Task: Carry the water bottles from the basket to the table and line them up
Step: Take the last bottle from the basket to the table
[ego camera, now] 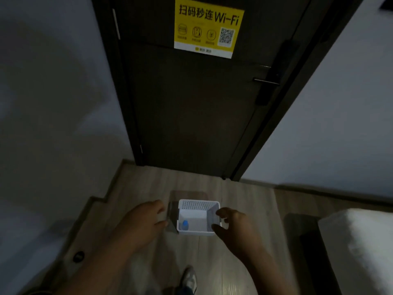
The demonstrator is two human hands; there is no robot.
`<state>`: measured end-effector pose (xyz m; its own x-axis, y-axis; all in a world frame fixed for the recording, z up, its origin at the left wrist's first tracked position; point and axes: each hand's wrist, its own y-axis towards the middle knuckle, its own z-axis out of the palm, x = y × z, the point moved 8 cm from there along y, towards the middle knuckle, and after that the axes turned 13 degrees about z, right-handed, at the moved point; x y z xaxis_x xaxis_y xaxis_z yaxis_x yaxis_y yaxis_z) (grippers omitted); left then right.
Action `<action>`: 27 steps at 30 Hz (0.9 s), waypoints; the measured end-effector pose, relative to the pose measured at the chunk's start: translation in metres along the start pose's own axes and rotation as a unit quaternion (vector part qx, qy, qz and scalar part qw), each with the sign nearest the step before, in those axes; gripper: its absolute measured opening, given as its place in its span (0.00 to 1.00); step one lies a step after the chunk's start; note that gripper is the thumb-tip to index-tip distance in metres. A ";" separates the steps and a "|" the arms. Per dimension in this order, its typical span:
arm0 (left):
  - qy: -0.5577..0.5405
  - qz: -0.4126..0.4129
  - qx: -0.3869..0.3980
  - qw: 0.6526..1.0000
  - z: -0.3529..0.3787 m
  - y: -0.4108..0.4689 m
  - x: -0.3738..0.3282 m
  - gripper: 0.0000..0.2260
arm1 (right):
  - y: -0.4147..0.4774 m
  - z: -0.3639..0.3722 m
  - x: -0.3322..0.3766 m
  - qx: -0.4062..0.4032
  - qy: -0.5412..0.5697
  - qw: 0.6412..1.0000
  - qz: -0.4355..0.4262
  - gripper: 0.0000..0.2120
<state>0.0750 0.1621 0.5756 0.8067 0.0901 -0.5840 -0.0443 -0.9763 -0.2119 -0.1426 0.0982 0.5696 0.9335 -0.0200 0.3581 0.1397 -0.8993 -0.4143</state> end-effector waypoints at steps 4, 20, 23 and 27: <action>-0.023 -0.032 0.007 0.999 0.019 0.038 0.014 0.10 | 0.055 0.006 -0.009 0.033 -0.002 0.999 -0.003 0.21; 0.008 -0.091 -0.020 0.996 0.103 0.169 0.130 0.14 | 0.222 0.112 -0.031 0.092 -0.040 0.995 0.015 0.26; 0.050 -0.053 0.016 0.997 0.144 0.196 0.172 0.13 | 0.257 0.158 -0.039 0.110 -0.065 0.992 0.020 0.24; 0.091 0.009 0.042 0.995 0.203 0.218 0.225 0.13 | 0.300 0.226 -0.054 0.132 -0.090 0.987 0.029 0.22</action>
<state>0.1269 0.0091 0.2390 0.8987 0.0284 -0.4377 -0.1021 -0.9570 -0.2717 -0.0763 -0.0719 0.2370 0.9827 0.0301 0.1829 0.1424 -0.7540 -0.6413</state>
